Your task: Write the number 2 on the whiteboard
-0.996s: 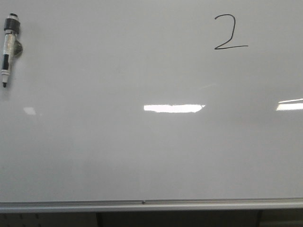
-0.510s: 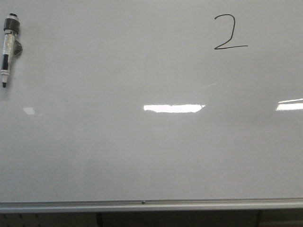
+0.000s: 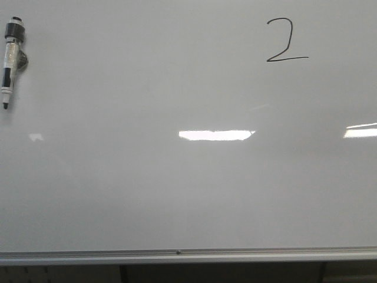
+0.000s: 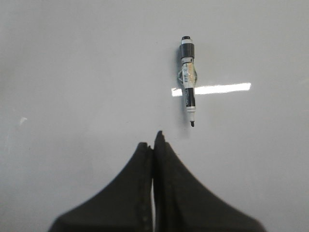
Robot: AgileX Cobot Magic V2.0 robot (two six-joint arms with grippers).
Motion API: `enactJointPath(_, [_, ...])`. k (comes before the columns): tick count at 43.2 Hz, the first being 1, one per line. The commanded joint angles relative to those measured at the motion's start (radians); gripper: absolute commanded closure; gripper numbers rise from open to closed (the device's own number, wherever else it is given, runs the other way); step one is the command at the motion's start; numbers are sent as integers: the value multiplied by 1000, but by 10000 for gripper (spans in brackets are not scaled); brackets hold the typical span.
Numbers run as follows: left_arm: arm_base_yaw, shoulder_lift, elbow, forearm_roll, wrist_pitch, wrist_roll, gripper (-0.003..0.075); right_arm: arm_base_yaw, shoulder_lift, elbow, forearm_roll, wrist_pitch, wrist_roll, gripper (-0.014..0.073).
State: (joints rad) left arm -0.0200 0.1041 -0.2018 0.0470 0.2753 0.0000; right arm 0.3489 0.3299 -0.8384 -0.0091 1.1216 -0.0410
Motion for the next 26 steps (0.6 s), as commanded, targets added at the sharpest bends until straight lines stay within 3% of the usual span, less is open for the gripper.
enactJointPath(1, [24,-54,75,-7,-217,0,739,-8,10,-20,-10,-73,-3,662])
enactJointPath(10, [47,-128,229,-7,-411,0,739,-8,10,-20,-10,-73,-3,662])
enactJointPath(26, [47,-128,228,-39,-387,0,739,-8,10,-20,-10,-70,-3,662])
